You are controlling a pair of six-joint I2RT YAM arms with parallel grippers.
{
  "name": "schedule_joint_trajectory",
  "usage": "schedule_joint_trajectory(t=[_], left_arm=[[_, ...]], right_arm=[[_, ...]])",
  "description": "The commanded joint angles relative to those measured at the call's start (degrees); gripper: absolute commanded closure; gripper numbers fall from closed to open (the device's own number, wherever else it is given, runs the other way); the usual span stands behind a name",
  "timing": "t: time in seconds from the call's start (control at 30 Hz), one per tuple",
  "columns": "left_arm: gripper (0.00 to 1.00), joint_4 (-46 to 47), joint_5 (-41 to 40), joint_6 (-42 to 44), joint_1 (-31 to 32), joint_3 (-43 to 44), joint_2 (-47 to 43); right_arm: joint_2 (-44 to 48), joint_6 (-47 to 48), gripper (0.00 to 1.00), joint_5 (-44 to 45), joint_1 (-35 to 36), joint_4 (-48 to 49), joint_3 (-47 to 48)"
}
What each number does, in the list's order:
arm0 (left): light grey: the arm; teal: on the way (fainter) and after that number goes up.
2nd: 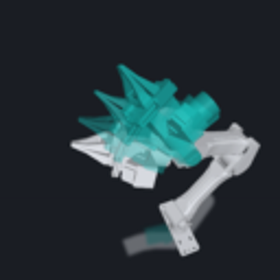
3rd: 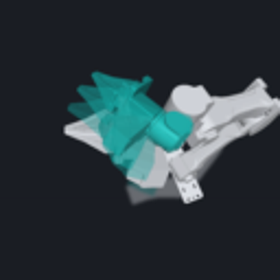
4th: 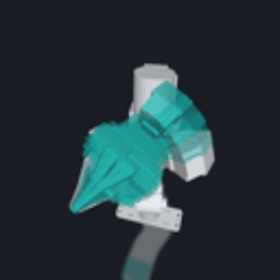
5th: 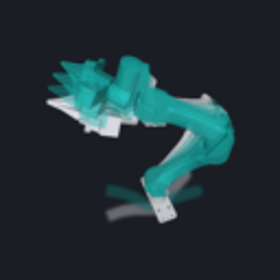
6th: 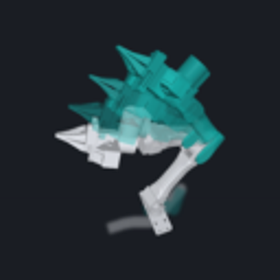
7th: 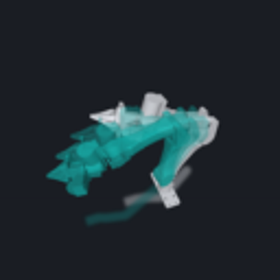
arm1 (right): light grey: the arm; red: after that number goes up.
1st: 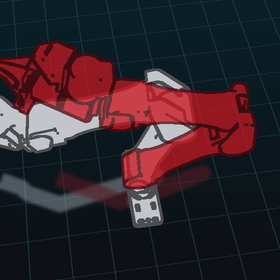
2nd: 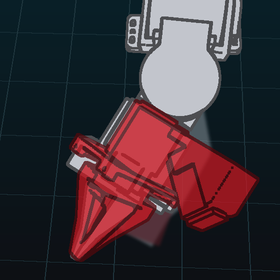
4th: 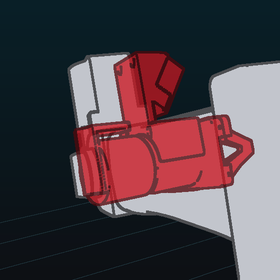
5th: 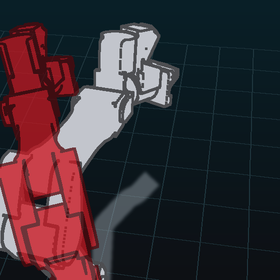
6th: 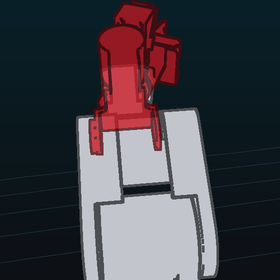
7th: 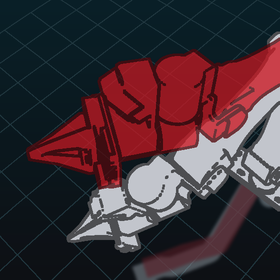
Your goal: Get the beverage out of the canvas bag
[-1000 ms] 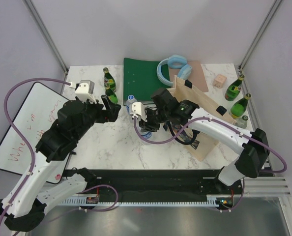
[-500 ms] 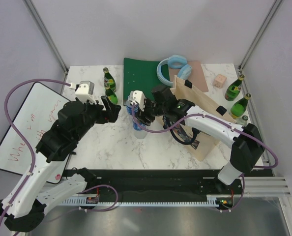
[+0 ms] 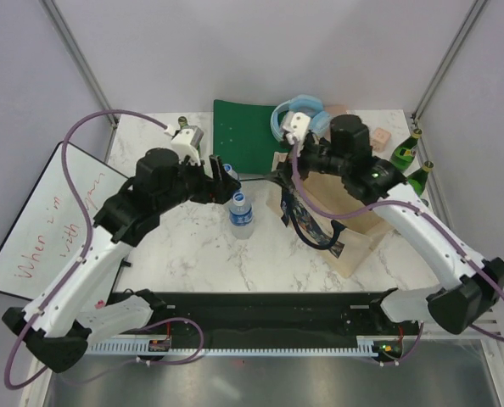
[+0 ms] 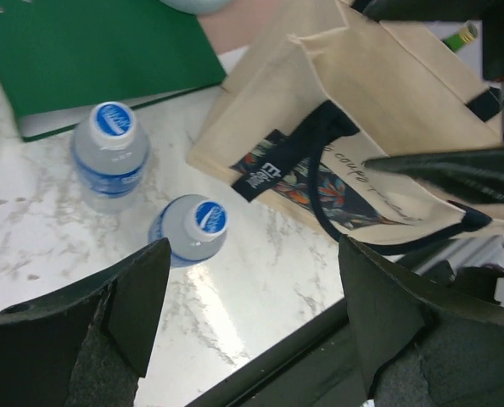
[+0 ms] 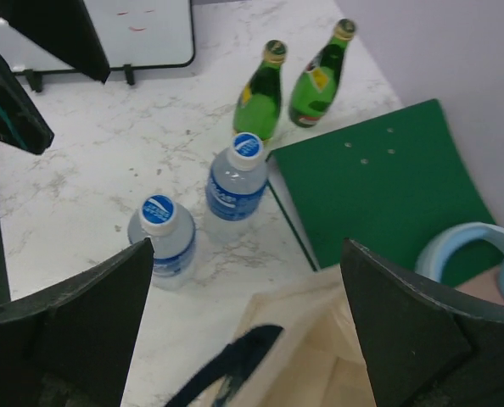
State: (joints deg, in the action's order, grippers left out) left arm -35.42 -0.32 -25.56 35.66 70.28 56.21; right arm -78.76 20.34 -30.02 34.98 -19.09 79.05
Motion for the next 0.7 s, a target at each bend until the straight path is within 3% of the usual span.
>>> schedule_joint_trajectory(t=[0.0, 0.27, 0.57, 0.67], left_arm=[[0.14, 3.96, 10.59, -0.90, 1.77, 7.31, 6.45], [0.15, 2.29, 12.18, 2.97, 11.88, 20.50, 22.60], [0.14, 1.05, 9.46, -1.94, 17.86, 26.57, 32.82], [0.15, 0.27, 8.85, -2.04, 19.27, 28.77, 35.11]], right_arm=[[5.98, -1.87, 0.02, -0.57, -9.03, -2.00, 1.29], [11.09, -4.52, 0.03, 8.04, -28.19, -9.19, -0.74], [3.27, -1.79, 0.06, 8.84, -33.40, -21.33, 3.92], [0.98, -1.18, 0.12, 8.05, -33.57, -22.65, 4.54]])
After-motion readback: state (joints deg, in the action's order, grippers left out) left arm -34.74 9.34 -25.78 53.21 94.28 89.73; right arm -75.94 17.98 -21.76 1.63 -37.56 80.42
